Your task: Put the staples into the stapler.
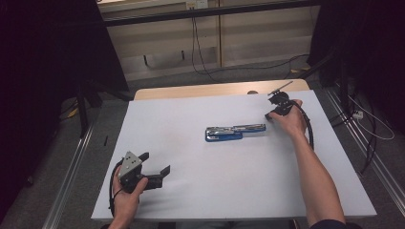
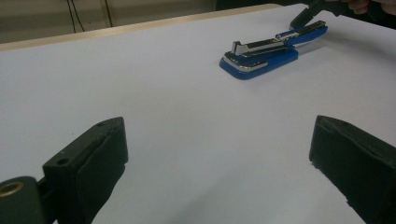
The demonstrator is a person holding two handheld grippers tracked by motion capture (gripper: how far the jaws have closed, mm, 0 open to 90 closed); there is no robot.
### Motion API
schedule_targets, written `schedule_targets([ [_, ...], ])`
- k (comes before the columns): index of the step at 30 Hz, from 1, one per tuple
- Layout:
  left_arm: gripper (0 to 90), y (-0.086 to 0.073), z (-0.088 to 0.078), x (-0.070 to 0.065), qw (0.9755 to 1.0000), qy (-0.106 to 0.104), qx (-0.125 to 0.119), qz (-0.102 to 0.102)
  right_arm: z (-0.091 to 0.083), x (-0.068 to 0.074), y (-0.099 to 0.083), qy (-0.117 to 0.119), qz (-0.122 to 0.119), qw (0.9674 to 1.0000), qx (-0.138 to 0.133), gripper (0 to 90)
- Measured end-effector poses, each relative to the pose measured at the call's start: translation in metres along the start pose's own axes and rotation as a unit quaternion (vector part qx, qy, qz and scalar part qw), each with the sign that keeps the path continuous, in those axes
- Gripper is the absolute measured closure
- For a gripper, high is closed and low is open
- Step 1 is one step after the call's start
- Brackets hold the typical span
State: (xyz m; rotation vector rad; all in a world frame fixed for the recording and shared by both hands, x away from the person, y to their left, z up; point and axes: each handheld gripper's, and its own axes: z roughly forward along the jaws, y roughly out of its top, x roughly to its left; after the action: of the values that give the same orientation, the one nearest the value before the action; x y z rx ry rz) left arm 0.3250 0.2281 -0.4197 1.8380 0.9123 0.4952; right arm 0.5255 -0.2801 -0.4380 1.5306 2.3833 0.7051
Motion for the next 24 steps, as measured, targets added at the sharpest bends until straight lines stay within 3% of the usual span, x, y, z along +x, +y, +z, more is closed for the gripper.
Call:
schedule_targets([
  [9, 4.5, -0.001, -0.002, 0.001, 1.0, 0.001, 0.001, 0.002, -0.003, 0.004, 0.001, 0.009, -0.01, 0.9998, -0.015, 79.1],
  [15, 4.5, -0.001, -0.002, 0.001, 1.0, -0.002, -0.001, 0.002, -0.006, 0.004, -0.001, 0.012, -0.002, 0.9995, -0.027, 79.1],
  [24, 4.6, -0.001, -0.001, 0.001, 1.0, -0.004, 0.002, 0.004, -0.012, 0.003, -0.002, 0.036, -0.004, 0.9978, -0.055, 79.2],
])
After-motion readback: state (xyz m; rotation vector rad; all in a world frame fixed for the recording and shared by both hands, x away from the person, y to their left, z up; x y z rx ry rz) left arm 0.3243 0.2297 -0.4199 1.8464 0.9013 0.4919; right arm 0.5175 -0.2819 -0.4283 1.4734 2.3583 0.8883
